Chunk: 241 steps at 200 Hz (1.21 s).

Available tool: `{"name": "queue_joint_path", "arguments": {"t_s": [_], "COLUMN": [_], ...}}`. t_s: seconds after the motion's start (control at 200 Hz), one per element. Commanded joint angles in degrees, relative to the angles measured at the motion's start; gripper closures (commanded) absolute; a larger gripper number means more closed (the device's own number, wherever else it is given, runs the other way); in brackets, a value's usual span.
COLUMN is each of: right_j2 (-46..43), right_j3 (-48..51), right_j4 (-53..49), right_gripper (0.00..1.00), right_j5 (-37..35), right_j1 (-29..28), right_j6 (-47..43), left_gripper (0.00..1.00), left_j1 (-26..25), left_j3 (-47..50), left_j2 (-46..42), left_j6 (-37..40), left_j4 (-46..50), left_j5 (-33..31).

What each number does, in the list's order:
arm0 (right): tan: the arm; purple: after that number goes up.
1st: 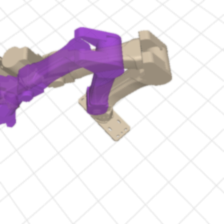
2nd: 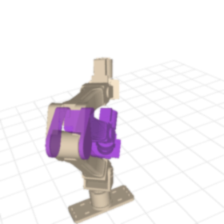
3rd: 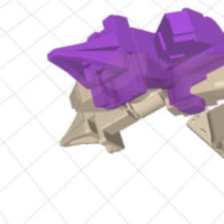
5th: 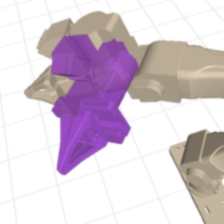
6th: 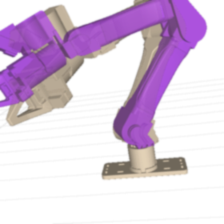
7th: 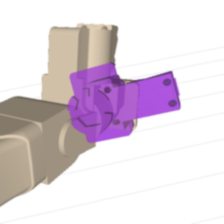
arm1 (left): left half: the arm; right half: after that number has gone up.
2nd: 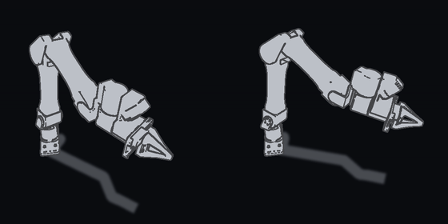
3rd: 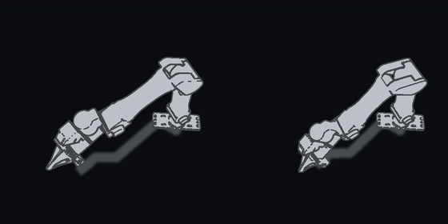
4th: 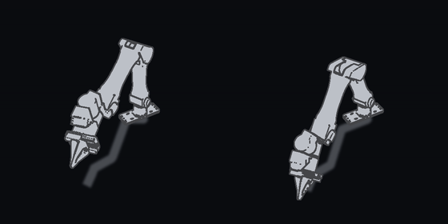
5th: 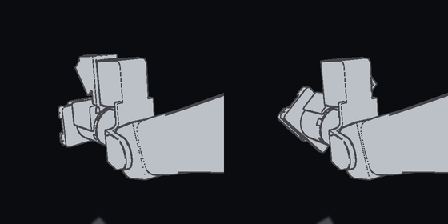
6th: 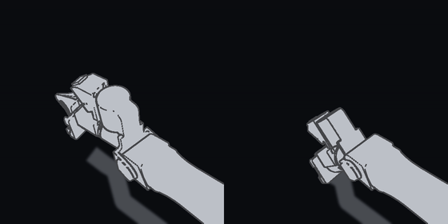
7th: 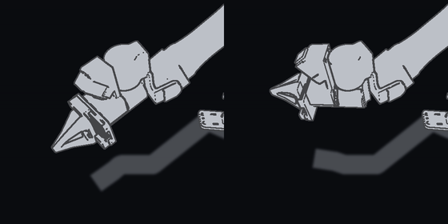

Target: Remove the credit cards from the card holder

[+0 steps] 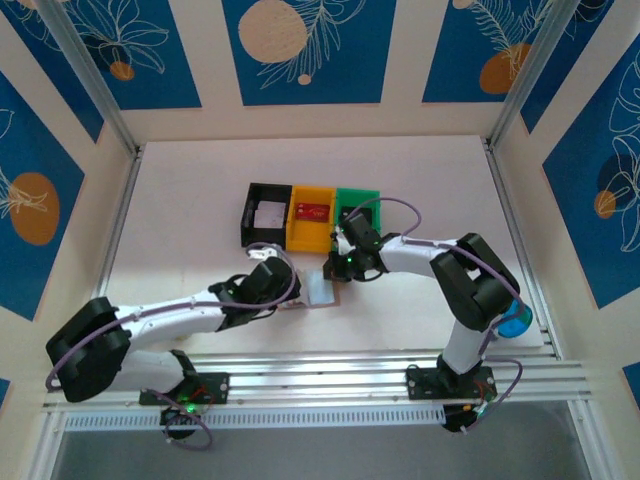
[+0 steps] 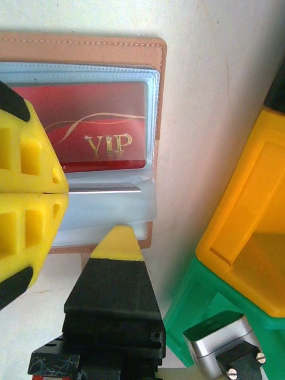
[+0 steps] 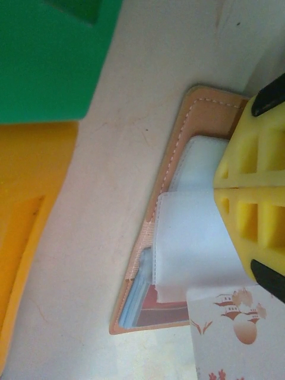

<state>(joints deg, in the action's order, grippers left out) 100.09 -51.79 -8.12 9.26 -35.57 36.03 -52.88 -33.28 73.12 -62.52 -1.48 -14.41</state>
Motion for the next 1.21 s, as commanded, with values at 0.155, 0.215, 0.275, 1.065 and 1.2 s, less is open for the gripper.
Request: {"name": "queue_joint_path", "arguments": {"t_s": [0.155, 0.215, 0.275, 1.065, 1.2], "right_j2": [-3.8, -4.3, -4.9, -15.0, -17.4], "right_j3": [2.5, 2.9, 3.4, 10.4, 12.6], "right_j4": [3.2, 4.0, 4.8, 14.3, 18.7], "right_gripper": [1.0, 1.0, 1.0, 0.61, 0.58], "right_j5": [3.2, 3.8, 4.5, 11.1, 15.5], "right_j1": [-0.9, -1.0, -1.2, -0.4, -0.8], "right_j6": [-1.6, -1.8, -2.0, -3.2, -3.7], "left_gripper": [1.0, 1.0, 1.0, 1.0, 1.0], "left_j1": [0.6, 0.7, 0.7, 6.4, 9.6], "left_j3": [3.1, 3.2, 3.1, 1.6, -1.0], "left_j2": [-2.6, -3.2, -4.0, -15.1, -16.5], "left_j6": [0.5, 0.8, 1.0, 13.6, 19.1], "left_j4": [0.0, 0.0, -0.2, 5.6, 10.7], "left_j5": [-1.4, -1.4, -1.3, 12.9, 21.0]}}
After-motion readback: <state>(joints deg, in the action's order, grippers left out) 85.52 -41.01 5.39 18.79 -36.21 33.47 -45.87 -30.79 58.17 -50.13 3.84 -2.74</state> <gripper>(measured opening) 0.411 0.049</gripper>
